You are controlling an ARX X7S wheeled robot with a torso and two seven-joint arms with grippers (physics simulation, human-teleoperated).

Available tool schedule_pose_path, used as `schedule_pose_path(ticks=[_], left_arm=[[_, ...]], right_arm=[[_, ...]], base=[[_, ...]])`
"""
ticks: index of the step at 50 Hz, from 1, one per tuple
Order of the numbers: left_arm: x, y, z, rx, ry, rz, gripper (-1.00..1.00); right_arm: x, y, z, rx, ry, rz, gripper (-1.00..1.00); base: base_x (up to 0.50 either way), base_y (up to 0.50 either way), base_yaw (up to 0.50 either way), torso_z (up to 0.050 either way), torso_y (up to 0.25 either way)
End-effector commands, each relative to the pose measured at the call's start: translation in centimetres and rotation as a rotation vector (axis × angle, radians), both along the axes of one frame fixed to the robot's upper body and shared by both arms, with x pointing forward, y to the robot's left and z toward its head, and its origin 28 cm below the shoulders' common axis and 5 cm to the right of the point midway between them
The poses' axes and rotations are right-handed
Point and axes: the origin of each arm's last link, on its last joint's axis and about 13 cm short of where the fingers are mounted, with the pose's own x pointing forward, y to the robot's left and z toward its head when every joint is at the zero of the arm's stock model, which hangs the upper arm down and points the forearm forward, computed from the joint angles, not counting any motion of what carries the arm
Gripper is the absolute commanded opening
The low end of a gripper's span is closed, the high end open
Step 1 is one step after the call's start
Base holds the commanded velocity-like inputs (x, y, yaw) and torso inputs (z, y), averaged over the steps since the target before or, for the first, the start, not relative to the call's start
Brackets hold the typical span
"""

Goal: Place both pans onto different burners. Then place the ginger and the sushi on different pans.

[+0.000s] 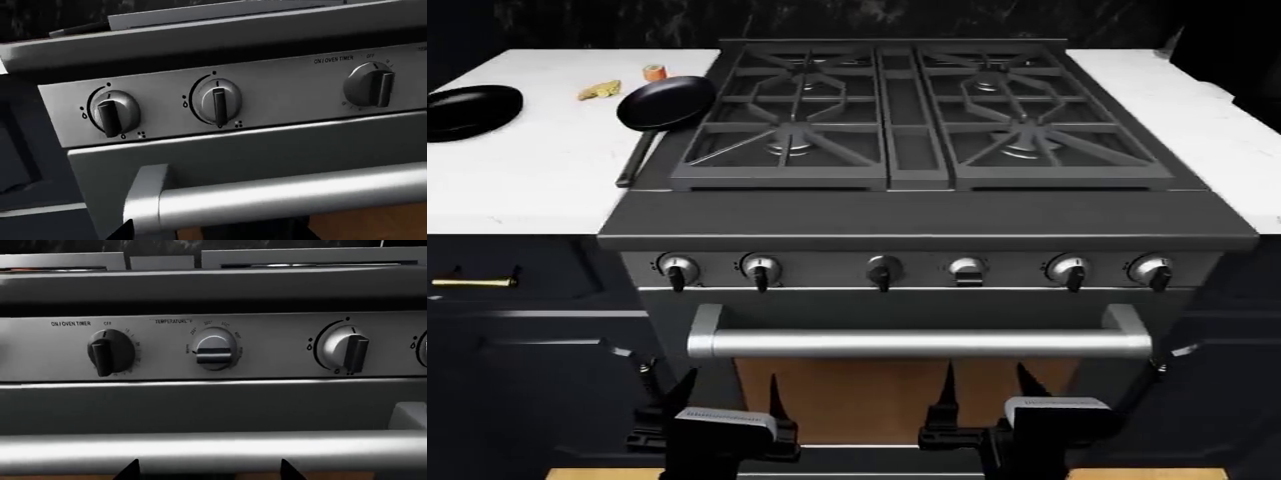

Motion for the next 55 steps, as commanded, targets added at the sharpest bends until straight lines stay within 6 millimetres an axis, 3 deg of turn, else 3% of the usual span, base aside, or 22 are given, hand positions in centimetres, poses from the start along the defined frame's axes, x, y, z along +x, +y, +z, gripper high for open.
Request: schedule_pose_path(ticks=[1, 20, 55], left_arm=[[-0.05, -0.05, -0.13, 0.011, 0.014, 0.001, 1.0], [0.05, -0.01, -0.73, -0.027, 0.087, 0.006, 1.0], [0.04, -0.01, -0.61, -0.024, 0.059, 0.002, 1.0]], right_arm=[[0.05, -0.11, -0.25, -0.006, 0.013, -0.008, 1.0], [0.06, 0.01, -0.2, 0.016, 0.014, 0.002, 1.0], [0.08, -0.02, -0.24, 0.016, 0.017, -0.002, 1.0]], base=[[0.0, 0.5, 0.0, 0.0, 0.0], [0.0, 0.5, 0.0, 0.0, 0.0], [0.0, 0.5, 0.0, 0.0, 0.0]])
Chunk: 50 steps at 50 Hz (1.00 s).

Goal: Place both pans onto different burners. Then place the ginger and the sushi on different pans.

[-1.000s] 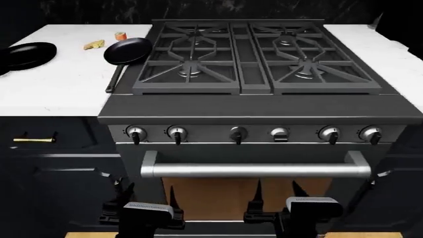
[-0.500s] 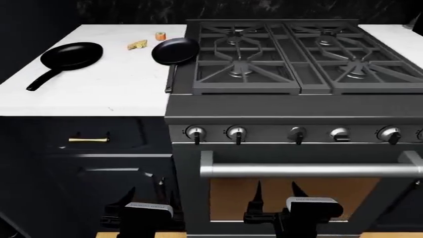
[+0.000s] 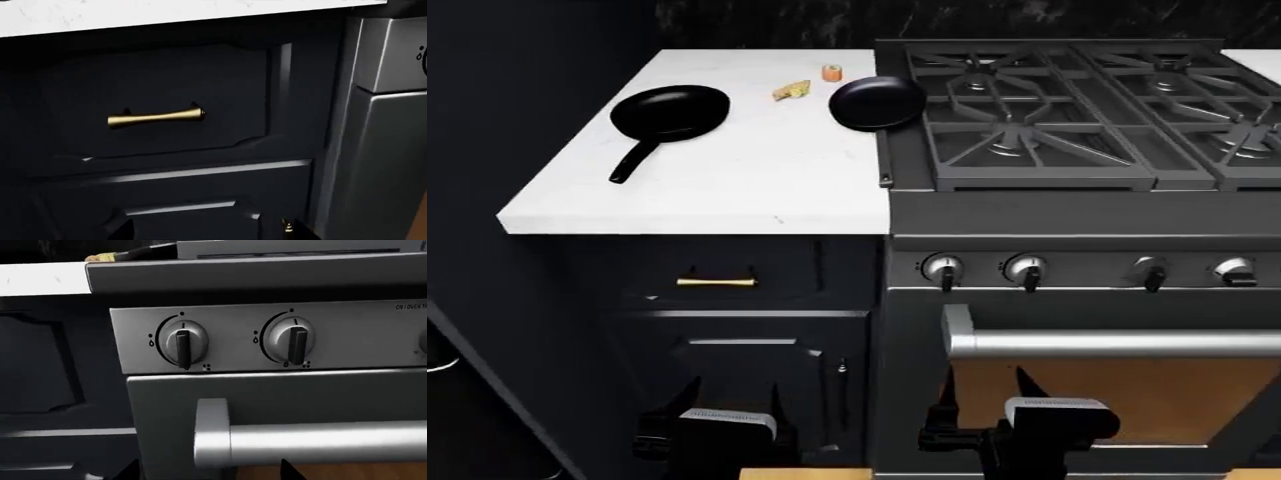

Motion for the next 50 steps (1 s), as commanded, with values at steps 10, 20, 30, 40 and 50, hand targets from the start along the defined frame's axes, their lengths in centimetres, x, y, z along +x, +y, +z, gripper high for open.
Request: schedule_pose_path(ticks=[10, 20, 30, 40, 50], left_arm=[[0.1, 0.1, 0.1, 0.021, -0.017, 0.028, 1.0], [0.3, 0.1, 0.1, 0.029, -0.02, 0.051, 1.0], [0.5, 0.2, 1.0, 0.067, -0.082, 0.101, 1.0], [2.0, 0.3, 8.4, 0.027, -0.04, 0.041, 1.0], [5.7, 0.4, 16.2, -0.055, -0.074, -0.063, 1.0]], right_arm=[[0.0, 0.0, 0.1, 0.006, -0.005, 0.006, 1.0], [-0.1, 0.0, 0.1, 0.03, -0.015, 0.001, 1.0], [0.1, 0.3, 0.6, -0.021, -0.013, 0.024, 1.0], [0.4, 0.0, 7.8, -0.121, -0.089, -0.021, 1.0], [1.4, -1.0, 15.5, -0.259, -0.145, -0.028, 1.0]], base=[[0.0, 0.5, 0.0, 0.0, 0.0], [0.0, 0.36, 0.0, 0.0, 0.0], [0.0, 0.0, 0.0, 0.03, 0.0], [0.0, 0.0, 0.0, 0.05, 0.0], [0.0, 0.0, 0.0, 0.05, 0.0]])
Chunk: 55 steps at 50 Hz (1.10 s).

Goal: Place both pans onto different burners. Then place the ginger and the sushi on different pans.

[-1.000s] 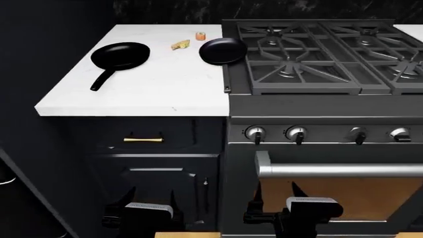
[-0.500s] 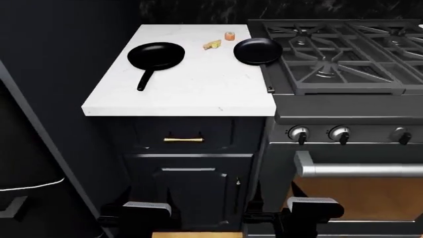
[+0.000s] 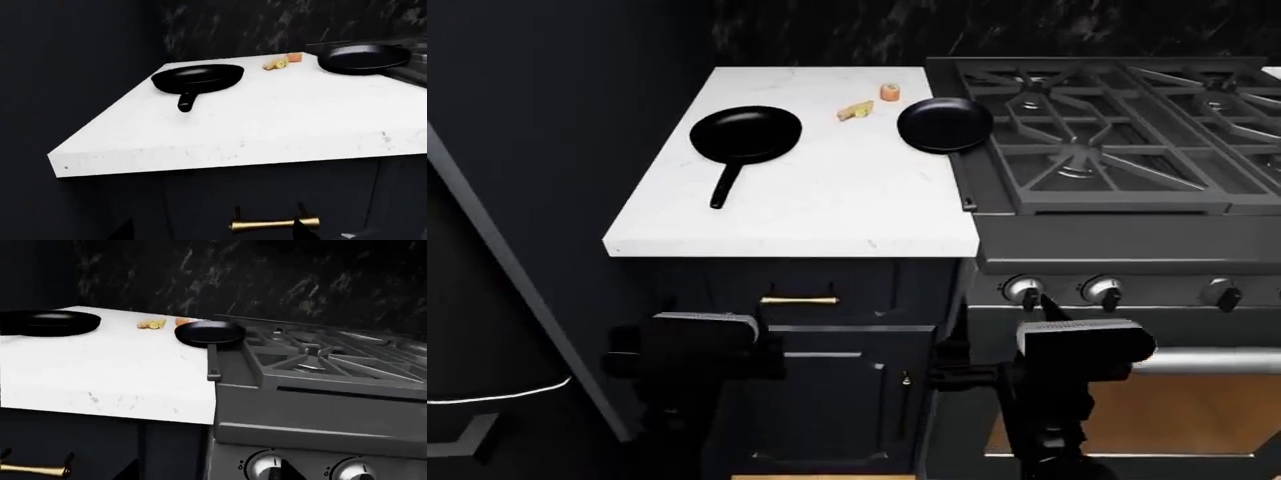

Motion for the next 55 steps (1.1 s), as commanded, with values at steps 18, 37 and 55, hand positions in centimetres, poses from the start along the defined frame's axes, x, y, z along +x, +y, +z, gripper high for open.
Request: schedule_pose_path(ticks=[18, 37, 55], left_arm=[[4.6, -0.2, 14.6, -0.2, -0.039, -0.213, 1.0], [5.0, -0.3, 14.7, -0.224, -0.024, -0.203, 1.0], [4.8, -0.4, 14.5, -0.23, -0.011, -0.212, 1.0]], right_arm=[[0.2, -0.9, 15.3, 0.024, -0.079, 0.175, 1.0], [-0.4, -1.1, 16.1, 0.084, -0.119, 0.281, 1.0], [-0.7, -1.5, 16.1, 0.135, -0.123, 0.258, 1.0]], base=[[0.0, 0.0, 0.0, 0.04, 0.0], [0.34, 0.12, 0.0, 0.0, 0.0], [0.5, 0.04, 0.0, 0.0, 0.0]])
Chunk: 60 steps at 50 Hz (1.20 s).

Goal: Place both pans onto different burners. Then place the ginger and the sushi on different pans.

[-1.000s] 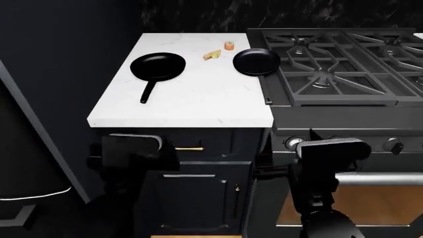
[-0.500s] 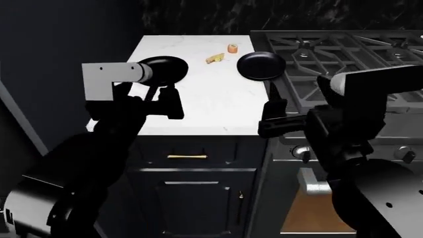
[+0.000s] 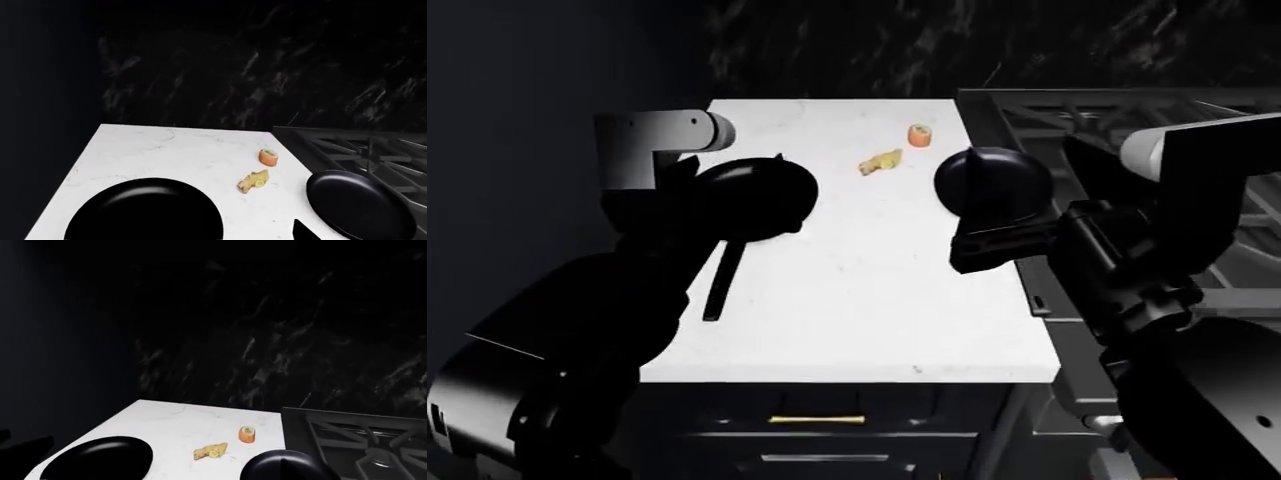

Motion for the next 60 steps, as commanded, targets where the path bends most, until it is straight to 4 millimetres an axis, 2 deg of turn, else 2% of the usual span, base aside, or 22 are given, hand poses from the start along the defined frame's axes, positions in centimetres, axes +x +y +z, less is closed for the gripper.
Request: schedule_pose_path(ticks=[1, 17, 26, 31, 35, 39, 45, 53, 60], left_arm=[[0.0, 0.0, 0.0, -0.006, 0.008, -0.006, 1.0], [-0.3, 0.1, 0.1, -0.016, 0.014, -0.004, 1.0], [-0.6, 0.2, 0.0, -0.036, 0.02, -0.02, 1.0], [-0.5, 0.5, -0.1, -0.048, 0.025, -0.011, 1.0], [-0.3, 0.5, -0.4, -0.054, 0.033, -0.01, 1.0], [-0.1, 0.6, -0.5, -0.057, 0.037, -0.003, 1.0], [0.2, 0.8, -0.9, -0.064, 0.047, 0.002, 1.0], [0.2, 0.9, -1.1, -0.068, 0.055, 0.003, 1.0], [0.2, 0.8, -1.2, -0.07, 0.06, 0.003, 1.0]], right_arm=[[-0.2, -0.1, 0.2, 0.017, -0.002, 0.004, 1.0], [-0.5, -0.1, 0.1, 0.001, 0.008, -0.015, 1.0], [-0.4, -0.1, -0.3, -0.102, 0.089, -0.065, 1.0], [-0.5, -0.7, 0.8, -0.123, 0.165, -0.153, 1.0], [-0.9, -1.5, 1.5, -0.135, 0.206, -0.137, 1.0], [-1.5, -2.7, 3.2, -0.22, 0.246, -0.106, 1.0], [-1.6, -4.4, 5.0, -0.203, 0.301, -0.062, 1.0], [-1.5, -6.1, 4.8, -0.148, 0.346, -0.034, 1.0], [-1.1, -5.9, 2.3, -0.099, 0.433, -0.003, 1.0]], base=[[0.5, 0.0, 0.0, 0.0, 0.0], [0.5, 0.0, 0.0, 0.0, 0.002], [0.0, 0.0, 0.0, 0.0, 0.0], [0.0, 0.0, 0.0, 0.0, 0.0], [0.0, 0.0, 0.0, 0.0, 0.0], [0.0, 0.0, 0.0, 0.0, 0.0], [0.0, 0.0, 0.0, 0.0, 0.0], [0.0, 0.0, 0.0, 0.0, 0.0], [0.0, 0.0, 0.0, 0.0, 0.0]])
